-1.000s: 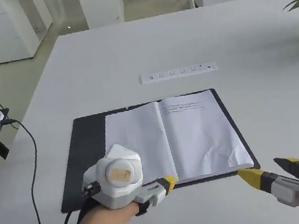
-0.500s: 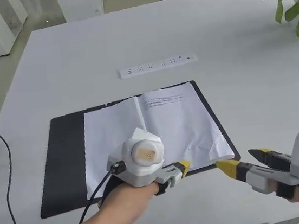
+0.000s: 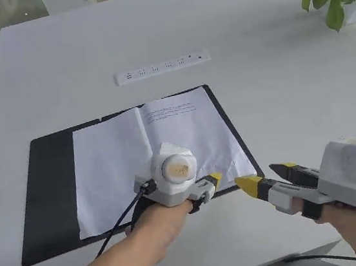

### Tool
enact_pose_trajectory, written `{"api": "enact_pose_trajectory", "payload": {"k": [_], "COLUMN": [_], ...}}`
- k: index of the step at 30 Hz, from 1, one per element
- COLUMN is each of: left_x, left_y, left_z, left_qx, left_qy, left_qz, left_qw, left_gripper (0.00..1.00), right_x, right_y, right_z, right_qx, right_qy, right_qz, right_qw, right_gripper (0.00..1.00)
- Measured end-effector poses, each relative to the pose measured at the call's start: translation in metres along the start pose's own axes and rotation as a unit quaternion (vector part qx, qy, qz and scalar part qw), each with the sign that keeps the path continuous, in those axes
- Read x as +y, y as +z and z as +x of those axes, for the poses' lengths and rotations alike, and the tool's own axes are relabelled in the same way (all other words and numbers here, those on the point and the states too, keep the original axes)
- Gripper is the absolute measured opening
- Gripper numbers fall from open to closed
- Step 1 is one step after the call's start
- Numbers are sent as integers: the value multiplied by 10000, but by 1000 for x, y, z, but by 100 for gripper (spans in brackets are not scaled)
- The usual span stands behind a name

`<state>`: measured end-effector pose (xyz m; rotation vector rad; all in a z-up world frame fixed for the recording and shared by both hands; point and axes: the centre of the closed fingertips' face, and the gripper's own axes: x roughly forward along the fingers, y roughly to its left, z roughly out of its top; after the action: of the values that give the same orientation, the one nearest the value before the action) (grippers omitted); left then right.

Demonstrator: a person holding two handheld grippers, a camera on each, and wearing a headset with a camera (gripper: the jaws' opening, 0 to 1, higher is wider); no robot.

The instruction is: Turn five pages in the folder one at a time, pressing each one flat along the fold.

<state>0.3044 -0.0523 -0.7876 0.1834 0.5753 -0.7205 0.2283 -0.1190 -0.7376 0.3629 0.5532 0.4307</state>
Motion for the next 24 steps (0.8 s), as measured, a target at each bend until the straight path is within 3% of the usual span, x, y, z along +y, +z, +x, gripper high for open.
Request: {"api": "enact_pose_trajectory", "payload": {"k": [3, 5, 9, 12, 19, 24], "left_x": [-4, -5, -6, -6, -6, -5], "left_y": [3, -1, -14, -13, -15, -15], "left_z": [8, 13, 17, 18, 16, 17], "left_qx": [-109, -24, 126, 58, -191, -180], "left_qy": [-7, 98, 174, 236, 179, 149], "left_qz": [-43, 88, 83, 172, 227, 217], "left_qw": [9999, 9999, 9997, 9996, 9994, 9995], "left_gripper": [53, 51, 50, 48, 32, 31], "right_x": [-2, -3, -5, -7, -9, -9], "right_y": [1, 2, 1, -1, -8, -8], "right_z": [1, 1, 1, 1, 3, 4], "right_qx": [-23, -34, -14, -8, 66, 38], "right_qy": [-5, -3, -10, -14, -16, -15], "right_qz": [52, 77, 101, 125, 190, 253], "right_qw": [10000, 10000, 9999, 9999, 9998, 9997], "right_gripper": [55, 55, 54, 54, 52, 52]}}
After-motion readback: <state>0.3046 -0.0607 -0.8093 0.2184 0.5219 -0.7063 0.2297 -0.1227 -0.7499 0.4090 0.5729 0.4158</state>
